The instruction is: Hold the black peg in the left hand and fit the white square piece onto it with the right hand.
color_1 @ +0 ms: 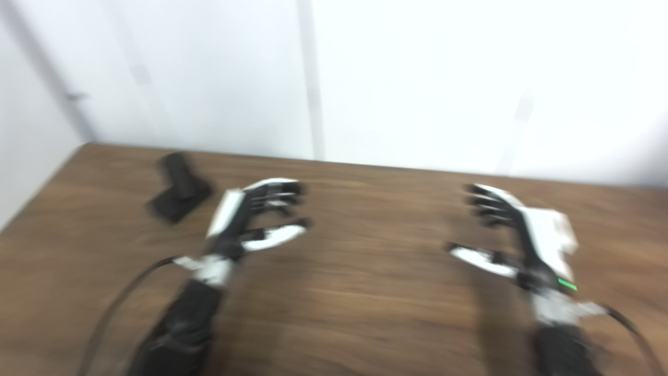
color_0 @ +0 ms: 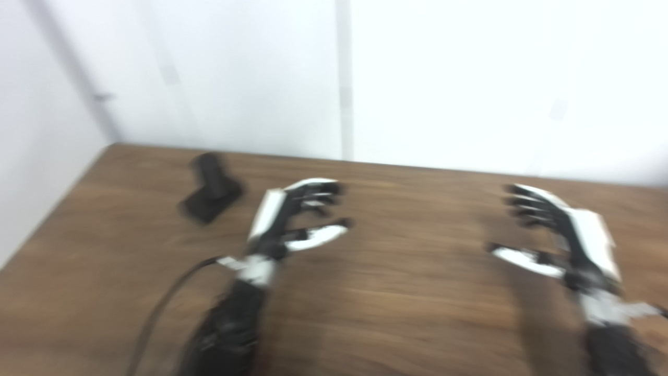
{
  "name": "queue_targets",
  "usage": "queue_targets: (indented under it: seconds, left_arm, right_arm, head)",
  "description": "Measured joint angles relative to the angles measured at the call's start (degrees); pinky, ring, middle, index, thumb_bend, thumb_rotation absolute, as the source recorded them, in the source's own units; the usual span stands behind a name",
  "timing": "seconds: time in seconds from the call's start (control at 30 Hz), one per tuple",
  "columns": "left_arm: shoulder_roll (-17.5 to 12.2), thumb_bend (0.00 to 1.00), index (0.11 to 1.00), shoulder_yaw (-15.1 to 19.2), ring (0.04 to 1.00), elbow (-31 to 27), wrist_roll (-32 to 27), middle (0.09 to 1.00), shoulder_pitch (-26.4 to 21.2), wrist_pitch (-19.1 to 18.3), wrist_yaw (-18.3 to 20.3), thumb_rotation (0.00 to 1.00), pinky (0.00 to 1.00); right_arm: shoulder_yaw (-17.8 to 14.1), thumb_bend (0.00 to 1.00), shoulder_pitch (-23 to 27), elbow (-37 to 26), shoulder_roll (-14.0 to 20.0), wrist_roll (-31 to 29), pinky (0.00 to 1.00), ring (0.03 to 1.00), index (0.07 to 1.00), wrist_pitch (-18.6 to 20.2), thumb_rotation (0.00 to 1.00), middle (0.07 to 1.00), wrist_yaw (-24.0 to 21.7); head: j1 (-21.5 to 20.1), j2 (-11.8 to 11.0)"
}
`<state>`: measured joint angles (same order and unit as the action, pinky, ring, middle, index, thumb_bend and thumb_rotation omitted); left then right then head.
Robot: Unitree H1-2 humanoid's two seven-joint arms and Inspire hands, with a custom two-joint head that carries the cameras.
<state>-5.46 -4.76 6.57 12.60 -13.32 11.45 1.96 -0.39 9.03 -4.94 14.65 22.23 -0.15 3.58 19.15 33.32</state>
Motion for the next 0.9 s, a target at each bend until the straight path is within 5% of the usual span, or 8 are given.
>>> queue_targets:
  seconds: [0.27,0.63,0.9]
  left_arm:
    - [1.5,0.62,0.667,-1.4,0.637,3.1,3.1,0.706,-0.1,0.2,-1.6,0.12,0.51]
    - [1.5,0.66,0.681,-1.7,0.664,4.4,3.1,0.709,-0.1,0.5,-1.9,0.17,0.54]
    - [1.6,0.64,0.673,-2.5,0.651,5.3,4.5,0.706,0.0,0.7,-2.8,0.18,0.53]
  right_arm:
    - [-0.4,0.58,-0.4,-0.7,0.0,-1.2,0.59,0.651,0.743,0.7,0.0,0.703,-0.9]
    - [-0.2,0.6,-1.7,-1.1,-0.7,1.3,0.55,0.634,0.72,0.7,0.0,0.673,-0.6]
    - [-0.3,0.61,-1.9,-2.4,-0.9,0.8,0.51,0.61,0.706,0.9,0.0,0.669,-0.8]
  head:
    - [2.3,-1.3]
    - [2.4,-6.5]
    - [2.6,-6.8]
